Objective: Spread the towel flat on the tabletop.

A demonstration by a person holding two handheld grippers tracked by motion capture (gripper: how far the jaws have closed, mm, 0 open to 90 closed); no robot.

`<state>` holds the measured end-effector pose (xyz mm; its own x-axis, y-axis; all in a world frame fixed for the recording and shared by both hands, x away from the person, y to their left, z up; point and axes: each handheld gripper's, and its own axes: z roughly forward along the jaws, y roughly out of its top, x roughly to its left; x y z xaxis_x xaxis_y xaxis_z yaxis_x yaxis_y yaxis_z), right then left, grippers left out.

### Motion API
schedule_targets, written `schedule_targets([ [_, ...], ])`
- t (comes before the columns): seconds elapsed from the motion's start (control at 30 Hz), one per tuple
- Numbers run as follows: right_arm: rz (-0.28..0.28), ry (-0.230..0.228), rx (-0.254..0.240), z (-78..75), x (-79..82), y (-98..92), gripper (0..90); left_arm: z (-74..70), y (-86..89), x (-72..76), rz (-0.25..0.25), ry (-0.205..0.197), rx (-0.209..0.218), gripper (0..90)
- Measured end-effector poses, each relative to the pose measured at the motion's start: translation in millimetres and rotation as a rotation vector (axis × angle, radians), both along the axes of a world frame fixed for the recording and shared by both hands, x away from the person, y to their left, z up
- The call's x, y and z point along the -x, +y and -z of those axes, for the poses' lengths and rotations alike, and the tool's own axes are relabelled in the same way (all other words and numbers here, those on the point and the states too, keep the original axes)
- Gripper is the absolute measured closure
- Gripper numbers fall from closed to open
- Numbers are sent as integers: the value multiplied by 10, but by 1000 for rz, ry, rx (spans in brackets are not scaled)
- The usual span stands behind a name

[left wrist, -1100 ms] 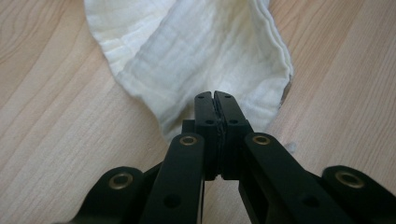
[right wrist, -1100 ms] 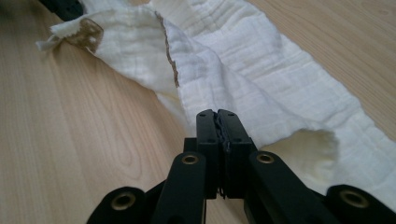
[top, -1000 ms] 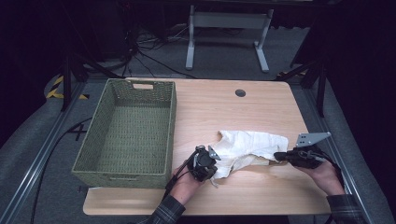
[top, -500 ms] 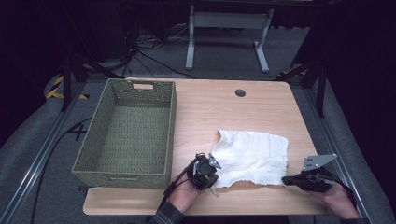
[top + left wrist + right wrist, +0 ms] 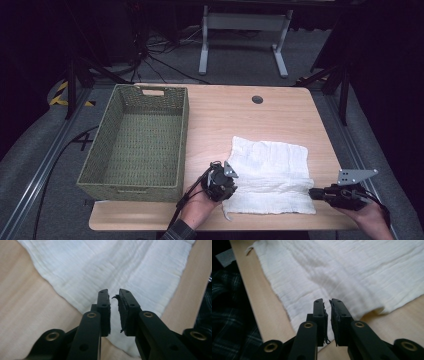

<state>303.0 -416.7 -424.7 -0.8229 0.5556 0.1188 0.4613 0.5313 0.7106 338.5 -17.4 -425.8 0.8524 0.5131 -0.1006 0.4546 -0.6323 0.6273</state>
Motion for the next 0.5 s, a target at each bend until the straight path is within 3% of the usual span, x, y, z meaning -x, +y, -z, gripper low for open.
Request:
schedule_targets([
  [0.07,25,-10,0,-17,-152,23,893,-29,-39,-105,-16,-18,-5,882],
  [0.1,32,-15,0,-23,-211,30,894,-43,-52,-131,-22,-9,-11,892],
  [0.17,47,-13,6,-31,-326,54,895,-56,-101,-232,-29,-43,-16,894],
  [0.23,55,-16,22,-22,-443,84,895,-52,-142,-314,-33,-46,-24,895],
  [0.33,65,-15,49,8,-551,111,895,-13,-209,-414,-30,-42,-41,895],
  [0.5,85,22,114,146,-739,139,896,147,-318,-514,-10,4,-83,895],
])
